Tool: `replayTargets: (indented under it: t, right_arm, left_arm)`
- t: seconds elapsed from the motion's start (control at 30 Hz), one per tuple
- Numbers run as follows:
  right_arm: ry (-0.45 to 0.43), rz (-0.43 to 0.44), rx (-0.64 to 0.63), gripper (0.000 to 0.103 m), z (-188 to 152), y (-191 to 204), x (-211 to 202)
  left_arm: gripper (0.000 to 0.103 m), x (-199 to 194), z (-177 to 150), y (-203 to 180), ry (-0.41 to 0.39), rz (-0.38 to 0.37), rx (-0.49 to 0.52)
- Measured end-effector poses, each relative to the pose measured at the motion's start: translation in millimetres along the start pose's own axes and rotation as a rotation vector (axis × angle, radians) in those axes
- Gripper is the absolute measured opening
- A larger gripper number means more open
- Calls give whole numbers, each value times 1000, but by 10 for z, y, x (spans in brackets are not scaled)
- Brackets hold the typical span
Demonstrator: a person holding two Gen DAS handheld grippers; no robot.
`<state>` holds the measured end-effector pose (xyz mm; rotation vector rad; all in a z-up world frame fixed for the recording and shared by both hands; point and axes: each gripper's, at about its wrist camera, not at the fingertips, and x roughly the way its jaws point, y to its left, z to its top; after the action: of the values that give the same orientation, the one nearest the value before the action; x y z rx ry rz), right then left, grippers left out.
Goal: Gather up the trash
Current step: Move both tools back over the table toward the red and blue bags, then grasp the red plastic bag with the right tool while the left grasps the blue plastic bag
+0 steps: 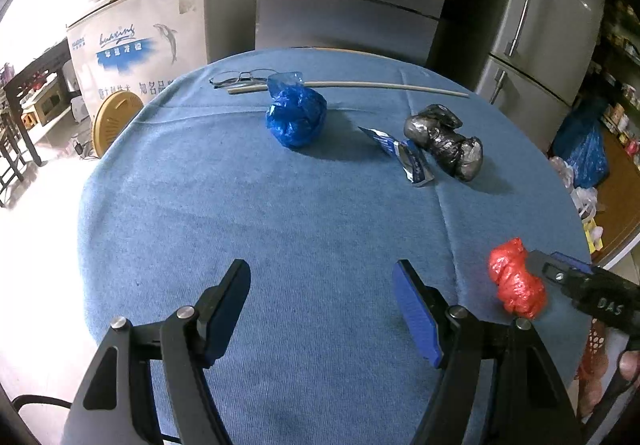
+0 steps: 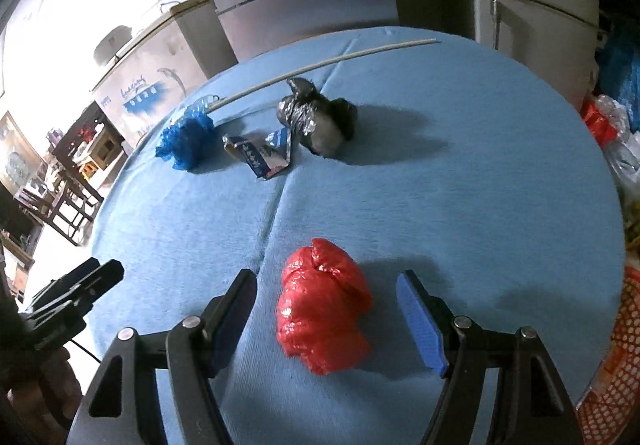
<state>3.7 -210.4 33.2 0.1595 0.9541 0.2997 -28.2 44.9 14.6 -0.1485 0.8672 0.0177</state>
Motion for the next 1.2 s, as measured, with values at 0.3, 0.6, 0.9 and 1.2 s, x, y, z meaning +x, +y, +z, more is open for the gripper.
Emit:
replayTargets:
  t: [0.3,0.6,0.9,1.2]
  right_arm:
    - [64,-6,-30,52,-78,53,298]
    - [57,-3,-43,50,-141,60,327]
    - [58,10,-43,50,-143,43,318]
    - [58,22,-33,50,-134,22,316]
  left_arm:
    - [74,90,232,32,-13,11,-11]
    - [74,492,991,117,-33,12,-43]
    - [74,1273,1531,55,44,56,-31]
    - [55,1605,1549,134,117,32,-33]
